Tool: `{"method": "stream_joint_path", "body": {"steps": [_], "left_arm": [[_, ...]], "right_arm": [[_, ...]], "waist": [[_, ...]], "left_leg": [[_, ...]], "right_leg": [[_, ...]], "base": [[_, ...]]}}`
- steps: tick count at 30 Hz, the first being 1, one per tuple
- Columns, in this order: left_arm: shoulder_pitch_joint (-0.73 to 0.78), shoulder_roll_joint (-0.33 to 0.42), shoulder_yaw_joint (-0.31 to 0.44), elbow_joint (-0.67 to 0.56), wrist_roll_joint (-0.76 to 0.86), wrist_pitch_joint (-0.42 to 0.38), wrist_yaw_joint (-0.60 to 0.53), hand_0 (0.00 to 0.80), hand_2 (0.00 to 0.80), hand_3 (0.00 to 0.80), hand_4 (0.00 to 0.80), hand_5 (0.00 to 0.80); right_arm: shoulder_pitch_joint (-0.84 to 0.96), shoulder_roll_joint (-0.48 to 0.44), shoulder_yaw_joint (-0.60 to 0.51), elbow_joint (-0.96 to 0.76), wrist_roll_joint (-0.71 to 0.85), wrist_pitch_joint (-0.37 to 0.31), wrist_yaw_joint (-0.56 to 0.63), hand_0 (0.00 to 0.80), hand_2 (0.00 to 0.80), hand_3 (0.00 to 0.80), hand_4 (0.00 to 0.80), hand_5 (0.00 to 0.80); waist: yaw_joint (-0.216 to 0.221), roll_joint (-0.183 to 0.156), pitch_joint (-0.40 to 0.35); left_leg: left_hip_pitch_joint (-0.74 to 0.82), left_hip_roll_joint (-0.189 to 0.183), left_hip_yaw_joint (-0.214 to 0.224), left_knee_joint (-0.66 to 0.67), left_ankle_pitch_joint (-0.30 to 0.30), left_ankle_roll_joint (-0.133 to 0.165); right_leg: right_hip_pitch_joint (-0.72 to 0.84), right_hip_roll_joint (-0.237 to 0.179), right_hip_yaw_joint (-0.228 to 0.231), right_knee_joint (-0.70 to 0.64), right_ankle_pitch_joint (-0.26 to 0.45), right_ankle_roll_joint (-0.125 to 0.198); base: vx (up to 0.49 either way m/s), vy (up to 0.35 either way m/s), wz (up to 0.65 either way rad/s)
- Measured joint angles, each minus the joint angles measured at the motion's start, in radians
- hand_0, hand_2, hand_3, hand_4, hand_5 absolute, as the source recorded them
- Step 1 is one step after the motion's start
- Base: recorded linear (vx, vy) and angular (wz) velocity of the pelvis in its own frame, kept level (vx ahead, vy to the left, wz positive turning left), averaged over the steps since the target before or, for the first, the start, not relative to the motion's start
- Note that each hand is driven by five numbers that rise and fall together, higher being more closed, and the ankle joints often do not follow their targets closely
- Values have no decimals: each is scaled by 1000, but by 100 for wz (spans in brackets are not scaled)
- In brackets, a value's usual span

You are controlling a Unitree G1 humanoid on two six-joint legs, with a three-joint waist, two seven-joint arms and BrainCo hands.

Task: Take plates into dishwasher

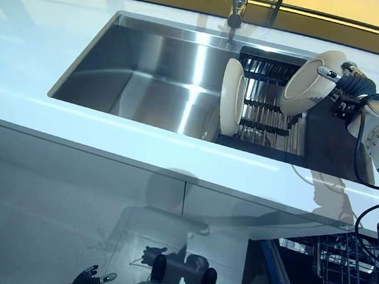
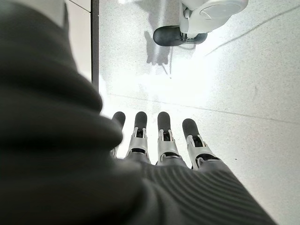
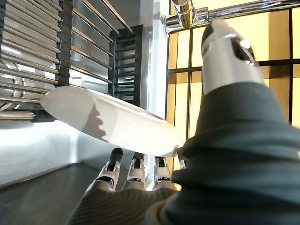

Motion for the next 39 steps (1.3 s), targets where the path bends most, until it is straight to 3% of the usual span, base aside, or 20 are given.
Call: {"method": "stream_joint_path", "body": {"steps": [20,39], "left_arm": [[1,1,-21,0,0,-2,-10,0,0,0,0,0],[1,1,-21,-6,-21,-9,-16,0,0,0,0,0]], "right_arm": [[19,0,-12,0,2,-1,-21,0,0,0,0,0],[56,0,-35,60,118,-1,-21,0,0,0,0,0]], "waist": [[-2,0,0],[-2,0,0]], "left_leg": [[12,0,2,0,0,0],[6,0,2,0,0,0]], "right_leg": [[11,0,2,0,0,0],[5,0,3,0,0,0]], "base": [[0,0,0],[0,0,0]]}}
